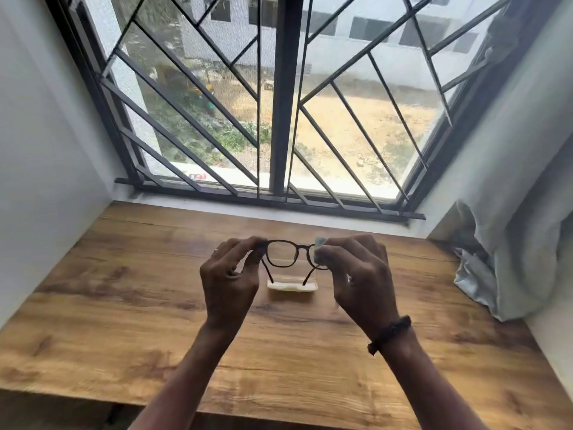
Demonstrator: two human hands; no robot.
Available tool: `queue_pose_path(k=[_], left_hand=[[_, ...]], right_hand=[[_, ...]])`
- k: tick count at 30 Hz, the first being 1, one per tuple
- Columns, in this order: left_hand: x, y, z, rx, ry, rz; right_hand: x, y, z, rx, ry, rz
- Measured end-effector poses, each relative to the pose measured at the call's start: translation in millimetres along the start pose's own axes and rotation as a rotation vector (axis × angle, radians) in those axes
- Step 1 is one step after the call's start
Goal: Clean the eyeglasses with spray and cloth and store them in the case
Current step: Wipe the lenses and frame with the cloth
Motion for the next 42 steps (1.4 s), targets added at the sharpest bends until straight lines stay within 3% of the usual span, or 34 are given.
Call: queue_pose_path(k=[10, 18, 30, 42], left_hand=[[-2.0, 0.9, -1.1, -0.012, 0.01, 0.011], [-2.6, 2.1, -2.0, -0.032, 0.015, 0.015], [-0.9, 1.2, 2.3, -0.014, -0.023, 0.007], [-3.5, 0.4, 0.1, -0.025, 0.014, 0.021]], right_hand=[[-2.3, -6.0, -4.2, -0.111, 0.054, -0.085], [-9.6, -12.9, 1.7, -0.042, 0.019, -0.108], [-4.2, -1.4, -2.1, 0.037, -0.012, -0.004], [3.9, 0.6, -8.9, -0.095, 0.069, -0.09]])
Point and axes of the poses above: each hand's wrist, its own y-axis towards the middle knuckle, its own x-axis out of the palm, z = x × y, the point moved 2 cm from there along y, towards the middle knuckle, and after that the axes turned 11 degrees about -x, right-handed, at the moved point
